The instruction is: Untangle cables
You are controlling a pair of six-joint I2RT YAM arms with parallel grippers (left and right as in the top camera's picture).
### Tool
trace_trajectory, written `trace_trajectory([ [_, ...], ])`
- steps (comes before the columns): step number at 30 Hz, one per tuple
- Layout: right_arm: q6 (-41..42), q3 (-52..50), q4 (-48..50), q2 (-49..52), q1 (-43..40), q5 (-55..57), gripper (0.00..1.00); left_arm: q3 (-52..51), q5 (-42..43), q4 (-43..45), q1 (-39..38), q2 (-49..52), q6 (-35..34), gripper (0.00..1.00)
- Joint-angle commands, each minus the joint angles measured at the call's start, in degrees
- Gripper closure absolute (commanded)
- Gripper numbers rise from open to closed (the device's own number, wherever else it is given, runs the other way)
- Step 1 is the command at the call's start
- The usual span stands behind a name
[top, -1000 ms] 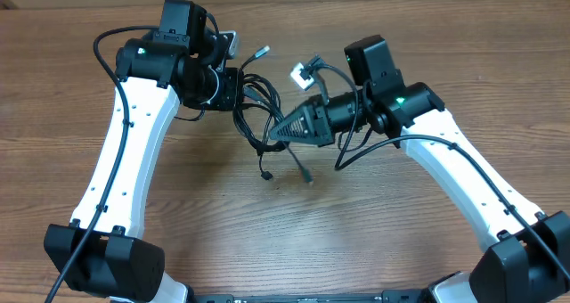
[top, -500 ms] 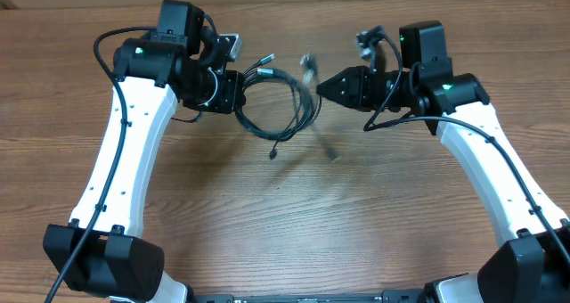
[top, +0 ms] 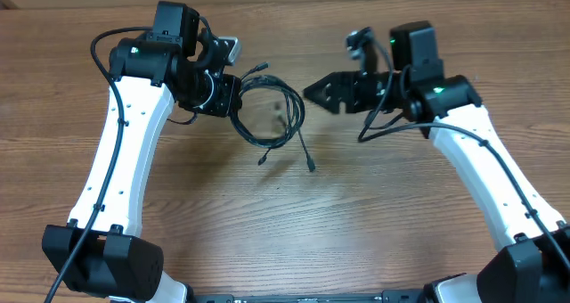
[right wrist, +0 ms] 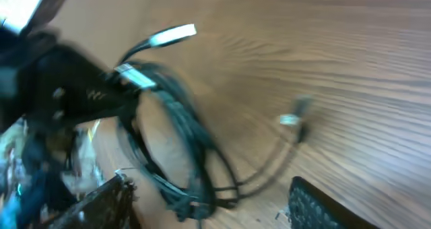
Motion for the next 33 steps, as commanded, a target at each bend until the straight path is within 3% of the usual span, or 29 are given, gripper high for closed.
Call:
trace_trajectory([
  [1,-8.5,1.1,0.5,-1.9,4.4,-0.8,0.22,0.0,1.9,-1.4,0.1,0.4,2.2,0.96],
  [6,-8.5,1.0,0.7,-1.4,8.0,13.1,0.24,0.0,6.8,-3.1,0.1,0.4,2.2,0.96],
  [12,-8.0,1.0,3.3,-0.4,8.0,13.7,0.28,0.0,9.3,-4.4,-1.6,0.4,2.2,0.96],
  [18,-1.4,1.0,6.8,-0.4,8.0,14.1,0.28,0.0,8.1,-5.4,-4.7,0.4,2.8,0.96],
  [25,18.8,1.0,1.0,-0.3,7.9,38.1,0.34,0.0,9.9,-2.8,-5.0,0.4,4.3,0.96],
  [33,21.9,1.0,-4.6,-0.2,4.8,40.2,0.36,0.0,10.0,0.8,-4.3,0.4,3.8,0.96],
])
